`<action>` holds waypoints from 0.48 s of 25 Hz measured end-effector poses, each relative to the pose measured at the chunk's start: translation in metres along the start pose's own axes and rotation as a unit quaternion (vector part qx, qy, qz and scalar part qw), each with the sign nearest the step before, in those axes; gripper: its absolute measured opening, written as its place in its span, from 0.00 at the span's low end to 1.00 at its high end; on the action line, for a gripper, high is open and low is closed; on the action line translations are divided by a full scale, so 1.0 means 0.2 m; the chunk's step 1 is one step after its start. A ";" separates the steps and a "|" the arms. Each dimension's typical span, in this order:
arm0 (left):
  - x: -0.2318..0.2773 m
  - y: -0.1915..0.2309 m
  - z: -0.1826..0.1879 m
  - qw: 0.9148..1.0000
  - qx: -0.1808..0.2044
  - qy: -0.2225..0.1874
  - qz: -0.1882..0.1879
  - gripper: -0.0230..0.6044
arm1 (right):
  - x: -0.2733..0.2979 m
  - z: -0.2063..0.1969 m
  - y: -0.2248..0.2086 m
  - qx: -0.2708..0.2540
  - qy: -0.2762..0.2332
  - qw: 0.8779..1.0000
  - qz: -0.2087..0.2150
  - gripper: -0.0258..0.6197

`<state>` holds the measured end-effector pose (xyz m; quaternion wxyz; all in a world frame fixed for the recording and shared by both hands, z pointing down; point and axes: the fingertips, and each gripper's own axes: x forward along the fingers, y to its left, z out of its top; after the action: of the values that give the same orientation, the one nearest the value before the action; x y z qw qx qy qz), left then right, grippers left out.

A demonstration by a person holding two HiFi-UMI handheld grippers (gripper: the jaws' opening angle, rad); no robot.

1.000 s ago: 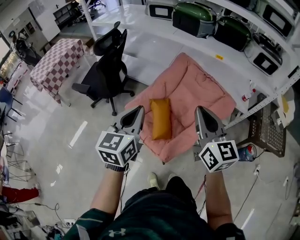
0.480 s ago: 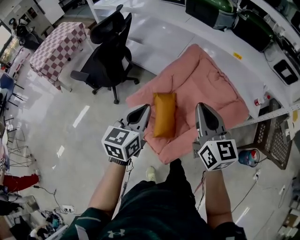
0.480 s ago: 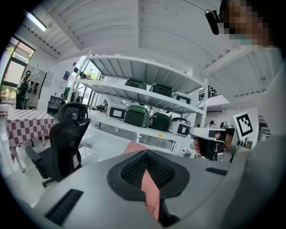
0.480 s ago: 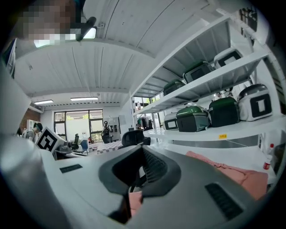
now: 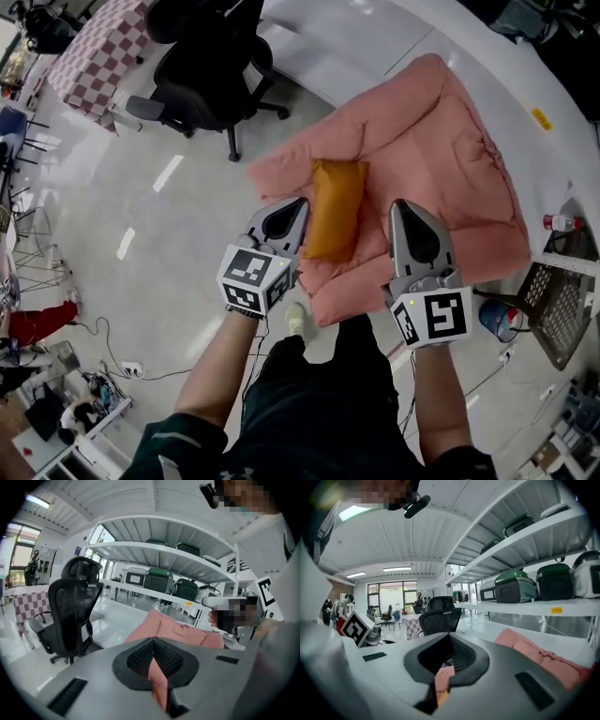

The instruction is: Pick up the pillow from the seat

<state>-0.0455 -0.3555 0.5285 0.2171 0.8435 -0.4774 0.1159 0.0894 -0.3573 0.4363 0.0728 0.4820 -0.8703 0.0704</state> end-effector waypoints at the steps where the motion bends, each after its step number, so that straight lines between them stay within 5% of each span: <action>1: 0.06 0.03 -0.07 1.000 -0.006 0.010 0.005 0.04 | 0.04 -0.05 -0.02 0.005 0.006 1.000 0.006 0.04; 12: 0.43 0.31 -0.77 0.989 -0.047 0.131 0.054 0.04 | 0.38 -0.59 -0.12 0.029 0.065 0.996 0.053 0.04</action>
<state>-0.0522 -0.3752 0.7155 0.3106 0.7830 -0.4944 0.2144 0.0772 -0.4108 0.5683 0.1118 0.4313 -0.8857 0.1308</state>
